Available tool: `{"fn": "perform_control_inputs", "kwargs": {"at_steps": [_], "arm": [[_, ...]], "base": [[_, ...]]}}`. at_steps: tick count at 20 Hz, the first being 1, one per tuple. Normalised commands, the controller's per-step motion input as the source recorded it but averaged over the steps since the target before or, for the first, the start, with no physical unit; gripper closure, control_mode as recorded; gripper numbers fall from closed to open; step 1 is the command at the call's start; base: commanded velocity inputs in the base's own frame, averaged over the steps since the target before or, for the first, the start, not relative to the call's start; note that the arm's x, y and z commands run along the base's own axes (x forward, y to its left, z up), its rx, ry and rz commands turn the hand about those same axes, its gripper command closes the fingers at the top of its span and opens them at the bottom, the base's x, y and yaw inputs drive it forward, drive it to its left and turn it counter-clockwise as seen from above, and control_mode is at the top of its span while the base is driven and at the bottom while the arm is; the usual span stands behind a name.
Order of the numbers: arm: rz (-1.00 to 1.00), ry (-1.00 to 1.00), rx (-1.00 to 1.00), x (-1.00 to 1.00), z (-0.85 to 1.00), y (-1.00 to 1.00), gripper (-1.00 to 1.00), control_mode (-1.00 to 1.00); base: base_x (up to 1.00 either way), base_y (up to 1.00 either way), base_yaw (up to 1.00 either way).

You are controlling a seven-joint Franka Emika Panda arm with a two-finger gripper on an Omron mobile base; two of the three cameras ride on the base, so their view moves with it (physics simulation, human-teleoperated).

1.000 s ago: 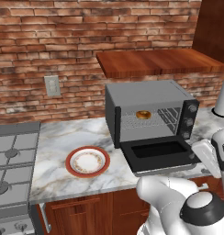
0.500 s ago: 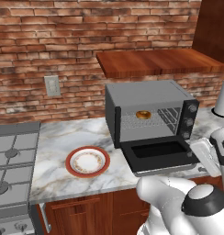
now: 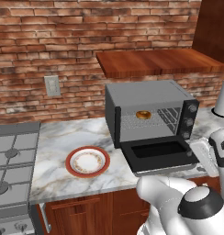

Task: Pick up the bagel from the plate, place it on the toaster oven rack, close the door, and set the timer.

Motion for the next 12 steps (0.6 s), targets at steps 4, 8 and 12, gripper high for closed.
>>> {"fn": "perform_control_inputs", "kwargs": {"at_steps": [4, 8, 12], "arm": [[-0.06, -0.05, 0.01, 0.37, 0.07, 0.24, -1.0, -1.0], [-0.07, -0.05, 0.03, 0.56, 0.27, 0.13, -1.0, -1.0], [-0.07, -0.04, 0.04, 0.58, 0.4, 0.05, -1.0, -1.0]], "base": [[0.0, 0.0, 0.0], [0.0, 0.0, 0.0], [0.0, 0.0, 0.0]]}}
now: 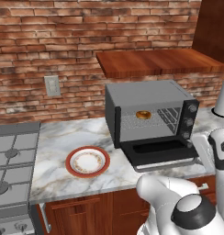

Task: Pick up the bagel from the plate, place it on the toaster oven rack, close the door, and set the timer.

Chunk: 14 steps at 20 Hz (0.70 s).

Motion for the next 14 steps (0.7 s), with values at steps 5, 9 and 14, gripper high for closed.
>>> {"fn": "perform_control_inputs", "kwargs": {"at_steps": [5, 9, 14], "arm": [[-0.06, -0.02, 0.04, 0.57, 0.51, 0.01, -1.0, -1.0], [-0.05, 0.0, 0.05, 0.6, 0.52, 0.0, -1.0, -1.0], [-0.04, 0.0, 0.06, 0.65, 0.5, 0.0, -1.0, -1.0]], "base": [[0.0, 0.0, 0.0], [0.0, 0.0, 0.0], [0.0, 0.0, 0.0]]}}
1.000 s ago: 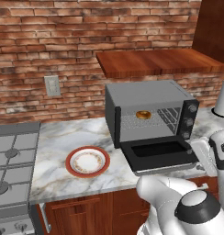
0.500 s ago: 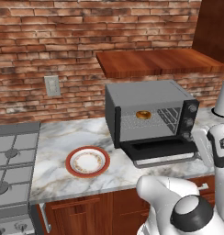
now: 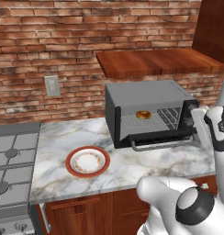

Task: Pick up the bagel from the plate, place it on the toaster oven rack, close the door, and set the timer.

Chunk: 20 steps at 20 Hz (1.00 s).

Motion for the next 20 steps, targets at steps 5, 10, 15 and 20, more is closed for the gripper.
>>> {"fn": "perform_control_inputs", "kwargs": {"at_steps": [5, 10, 15, 20], "arm": [[-0.04, 0.0, 0.06, 0.72, 0.42, 0.0, -1.0, -1.0], [-0.03, 0.0, 0.04, 0.7, 0.22, 0.0, -1.0, -1.0], [-0.03, 0.0, 0.03, 0.68, 0.12, 0.04, -1.0, -1.0], [-0.03, 0.0, 0.01, 0.68, 0.06, 0.05, -1.0, -1.0]], "base": [[0.0, 0.0, 0.0], [0.0, 0.0, 0.0], [0.0, 0.0, 0.0], [0.0, 0.0, 0.0]]}}
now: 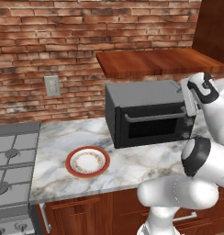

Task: Pick up the bagel from the plate, place it on the toaster oven rack, close the door, and set the timer.

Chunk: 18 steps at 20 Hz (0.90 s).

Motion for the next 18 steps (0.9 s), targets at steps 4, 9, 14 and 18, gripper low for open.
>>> {"fn": "perform_control_inputs", "kwargs": {"at_steps": [4, 9, 14, 18], "arm": [[-0.04, 0.0, 0.01, 0.7, 0.03, 0.06, -1.0, -1.0], [-0.04, 0.0, 0.0, 0.71, 0.02, 0.05, -1.0, -1.0], [-0.05, -0.01, 0.0, 0.4, 0.2, 0.01, -1.0, -1.0], [-0.06, -0.14, 0.0, 0.0, 0.44, -0.07, -1.0, -1.0]], "base": [[0.0, 0.0, 0.0], [0.0, 0.0, 0.0], [0.0, 0.0, 0.0], [0.0, 0.0, 0.0]]}}
